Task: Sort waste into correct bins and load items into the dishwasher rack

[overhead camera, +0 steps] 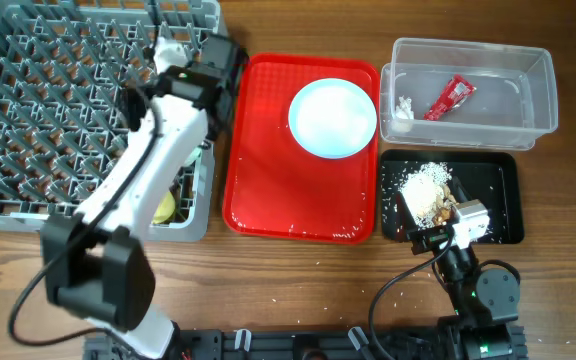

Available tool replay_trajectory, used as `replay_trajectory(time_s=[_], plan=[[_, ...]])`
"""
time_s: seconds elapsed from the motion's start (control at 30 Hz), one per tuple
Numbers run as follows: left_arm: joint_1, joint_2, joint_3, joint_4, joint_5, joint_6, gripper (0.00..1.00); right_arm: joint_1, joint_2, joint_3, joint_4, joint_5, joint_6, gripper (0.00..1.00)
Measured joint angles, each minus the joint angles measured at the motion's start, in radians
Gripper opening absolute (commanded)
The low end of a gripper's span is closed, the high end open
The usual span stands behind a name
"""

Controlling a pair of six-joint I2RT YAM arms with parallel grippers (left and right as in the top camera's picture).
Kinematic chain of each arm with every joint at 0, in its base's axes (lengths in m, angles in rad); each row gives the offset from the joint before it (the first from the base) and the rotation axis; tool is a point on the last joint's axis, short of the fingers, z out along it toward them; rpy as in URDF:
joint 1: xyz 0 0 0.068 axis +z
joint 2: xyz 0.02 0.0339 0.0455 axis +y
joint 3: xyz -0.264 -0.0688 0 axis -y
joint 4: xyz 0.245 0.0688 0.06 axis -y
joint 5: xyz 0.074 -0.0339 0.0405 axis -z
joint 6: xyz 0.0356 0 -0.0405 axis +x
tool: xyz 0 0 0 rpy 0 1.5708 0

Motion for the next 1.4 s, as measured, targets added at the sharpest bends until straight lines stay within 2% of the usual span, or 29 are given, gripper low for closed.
replay_trajectory(time_s=[0.07,0.13,0.2,0.3,0.4,0.43,0.47,0.5,0.53,0.57,0.63,0.7,0.83,1.03,1.1,1.17,1.23,1.3,1.4], plan=[[-0.001,-0.032,0.008,0.050,0.165,-0.003,0.77,0.000,0.000,0.000,0.000,0.000,0.000,1.00],[-0.010,-0.037,0.009,0.175,0.499,-0.007,0.77,0.000,0.000,0.000,0.000,0.000,0.000,1.00],[-0.039,0.016,0.006,0.308,0.721,-0.011,0.75,0.000,0.000,0.000,0.000,0.000,0.000,1.00],[-0.096,0.172,0.000,0.418,0.884,-0.014,0.71,0.000,0.000,0.000,0.000,0.000,0.000,1.00],[-0.155,0.312,-0.007,0.492,0.937,-0.013,0.64,0.000,0.000,0.000,0.000,0.000,0.000,1.00],[-0.174,0.354,-0.007,0.520,0.946,-0.015,0.58,0.000,0.000,0.000,0.000,0.000,0.000,1.00],[-0.185,0.374,-0.006,0.533,0.942,-0.014,0.46,0.000,0.000,0.000,0.000,0.000,0.000,1.00],[-0.197,0.381,-0.002,0.538,0.943,-0.013,0.24,0.000,0.000,0.000,0.000,0.000,0.000,1.00],[-0.203,0.383,0.002,0.520,0.938,-0.013,0.12,0.000,0.000,0.000,0.000,0.000,0.000,1.00],[-0.203,0.384,0.006,0.494,0.933,-0.015,0.04,0.000,0.000,0.000,0.000,0.000,0.000,1.00],[-0.204,0.384,0.015,0.430,0.912,-0.019,0.04,0.000,0.000,0.000,0.000,0.000,0.000,1.00],[-0.207,0.367,0.030,0.307,0.830,-0.023,0.04,0.000,0.000,0.000,0.000,0.000,0.000,1.00],[-0.216,0.301,0.059,0.048,0.571,-0.022,0.04,0.000,0.000,0.000,0.000,0.000,0.000,1.00],[-0.216,-0.169,0.111,-0.120,0.101,-0.014,0.04,0.000,0.000,0.000,0.000,0.000,0.000,1.00],[-0.207,-0.235,0.113,-0.202,-0.045,-0.013,0.04,0.000,0.000,0.000,0.000,0.000,0.000,1.00],[-0.154,-0.275,0.113,-0.265,-0.199,-0.011,0.04,0.000,0.000,0.000,0.000,0.000,0.000,1.00],[-0.033,-0.271,0.113,-0.281,-0.301,-0.010,0.04,0.000,0.000,0.000,0.000,0.000,0.000,1.00],[0.088,-0.244,0.110,-0.257,-0.327,0.003,0.04,0.000,0.000,0.000,0.000,0.000,0.000,1.00],[0.253,-0.174,0.080,-0.105,-0.310,0.124,0.04,0.000,0.000,0.000,0.000,0.000,0.000,1.00]])
